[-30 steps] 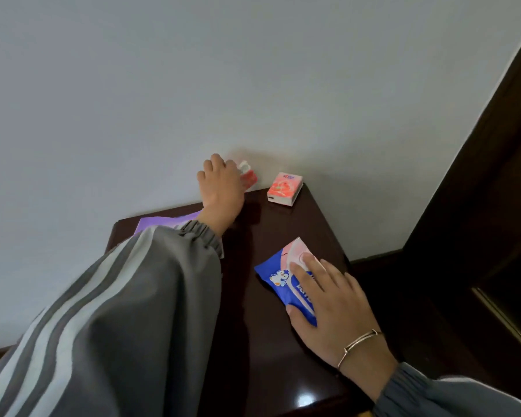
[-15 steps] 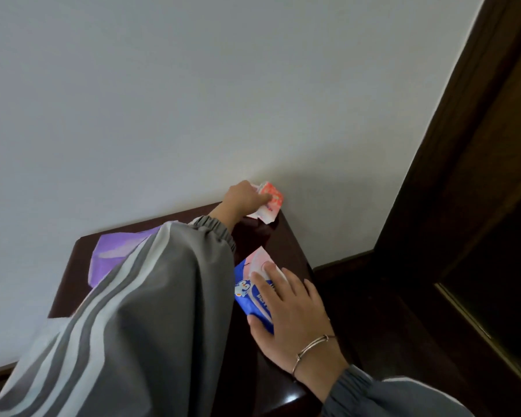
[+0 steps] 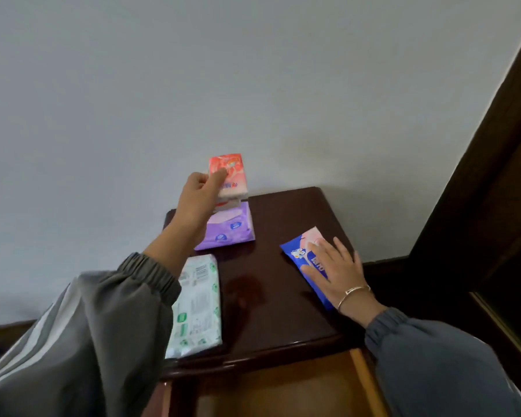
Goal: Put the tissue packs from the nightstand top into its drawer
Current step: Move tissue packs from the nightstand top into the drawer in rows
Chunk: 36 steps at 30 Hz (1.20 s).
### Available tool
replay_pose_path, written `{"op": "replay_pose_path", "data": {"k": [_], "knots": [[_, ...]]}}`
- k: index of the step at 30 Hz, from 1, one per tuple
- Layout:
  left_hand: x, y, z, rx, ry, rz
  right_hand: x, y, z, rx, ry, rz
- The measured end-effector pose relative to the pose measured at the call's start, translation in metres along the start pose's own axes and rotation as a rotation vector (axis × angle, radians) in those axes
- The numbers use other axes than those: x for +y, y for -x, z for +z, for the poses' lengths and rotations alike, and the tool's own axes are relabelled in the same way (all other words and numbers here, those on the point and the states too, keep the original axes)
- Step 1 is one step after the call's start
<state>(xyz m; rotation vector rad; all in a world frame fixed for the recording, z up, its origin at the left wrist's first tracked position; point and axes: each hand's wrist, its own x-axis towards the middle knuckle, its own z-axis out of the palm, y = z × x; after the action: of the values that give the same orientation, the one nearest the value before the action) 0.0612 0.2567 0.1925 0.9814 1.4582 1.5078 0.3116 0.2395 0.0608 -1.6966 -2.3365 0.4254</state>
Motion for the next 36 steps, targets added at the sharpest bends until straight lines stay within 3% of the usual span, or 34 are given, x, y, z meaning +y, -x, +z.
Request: {"op": "replay_pose_path", "data": {"k": [4, 8, 11, 16, 20, 24, 30, 33, 36], "knots": [[-0.020, 0.058, -0.080, 0.091, 0.225, -0.041, -0.027, 0.002, -0.023, 0.062, -0.215, -0.180], [-0.048, 0.096, -0.137, 0.179, 0.516, -0.145, -0.082, 0.011, -0.023, -0.116, -0.301, -0.305], [-0.066, 0.119, -0.166, 0.221, 0.576, -0.222, -0.131, 0.012, -0.005, -0.152, -0.262, -0.317], [-0.073, 0.144, -0.191, 0.251, 0.506, -0.244, -0.190, 0.011, 0.032, -0.229, -0.150, 0.009], [-0.077, 0.164, -0.202, 0.276, 0.504, -0.275, -0.214, 0.013, 0.045, -0.277, -0.252, 0.294], [-0.079, 0.186, -0.206, 0.269, 0.540, -0.300, -0.209, 0.018, 0.045, -0.232, -0.447, 0.338], [-0.083, 0.225, -0.212, 0.219, 0.614, -0.297, -0.170, 0.068, 0.001, -0.216, -1.049, 0.240], [-0.089, 0.247, -0.208, 0.200, 0.640, -0.315, -0.136, 0.098, -0.024, -0.251, -1.054, 0.122], [-0.098, 0.268, -0.202, 0.154, 0.651, -0.357, -0.099, 0.124, -0.036, -0.309, -0.906, 0.055]]}}
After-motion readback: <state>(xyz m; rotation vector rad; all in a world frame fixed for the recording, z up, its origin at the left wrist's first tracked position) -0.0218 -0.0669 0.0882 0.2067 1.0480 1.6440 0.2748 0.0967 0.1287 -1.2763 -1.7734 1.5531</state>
